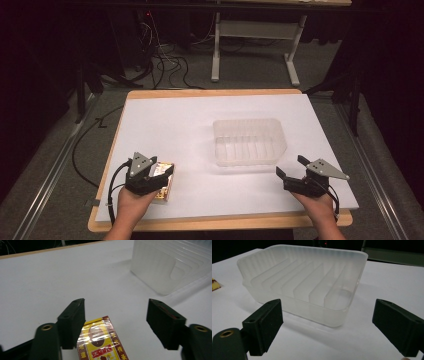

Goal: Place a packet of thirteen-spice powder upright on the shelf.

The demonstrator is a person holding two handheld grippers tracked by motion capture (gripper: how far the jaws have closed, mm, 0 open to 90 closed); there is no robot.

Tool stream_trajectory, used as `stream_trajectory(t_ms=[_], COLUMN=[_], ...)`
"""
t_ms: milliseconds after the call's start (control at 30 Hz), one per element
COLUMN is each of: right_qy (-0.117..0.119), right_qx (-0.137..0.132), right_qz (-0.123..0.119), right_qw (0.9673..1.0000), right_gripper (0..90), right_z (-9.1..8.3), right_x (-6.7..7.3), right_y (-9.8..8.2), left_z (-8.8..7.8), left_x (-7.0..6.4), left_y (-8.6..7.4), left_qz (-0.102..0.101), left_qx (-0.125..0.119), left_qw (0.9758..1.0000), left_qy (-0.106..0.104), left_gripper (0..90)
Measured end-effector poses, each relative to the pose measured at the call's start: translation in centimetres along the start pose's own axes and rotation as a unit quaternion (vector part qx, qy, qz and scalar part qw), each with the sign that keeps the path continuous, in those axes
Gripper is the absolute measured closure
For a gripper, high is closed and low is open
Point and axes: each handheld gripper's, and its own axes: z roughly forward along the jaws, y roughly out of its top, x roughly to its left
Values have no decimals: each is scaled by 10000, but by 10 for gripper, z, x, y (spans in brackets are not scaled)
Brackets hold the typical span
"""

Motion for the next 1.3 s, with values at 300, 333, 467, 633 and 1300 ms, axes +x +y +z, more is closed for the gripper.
stream_trajectory(t_ms=[300,333,467,633,1300], right_qy=[24,33,46,56,85], right_qx=[15,5,30,38,57], right_qz=[13,2,17,-14,13], right_qw=[10000,10000,10000,10000,9999], right_gripper=[108,109,112,115,126], right_z=[0,0,1,1,1], right_x=[-1,-1,-1,-1,-1], right_y=[0,0,0,0,-1], left_z=[3,9,23,38,40], left_x=[16,25,40,40,19], left_y=[-3,-7,-19,-23,-8], left_qz=[28,-16,-186,-115,519], left_qx=[617,897,1467,1723,1378], left_qw=[9966,9928,9849,9817,9872], left_qy=[546,788,905,798,617], left_gripper=[817,856,900,900,657])
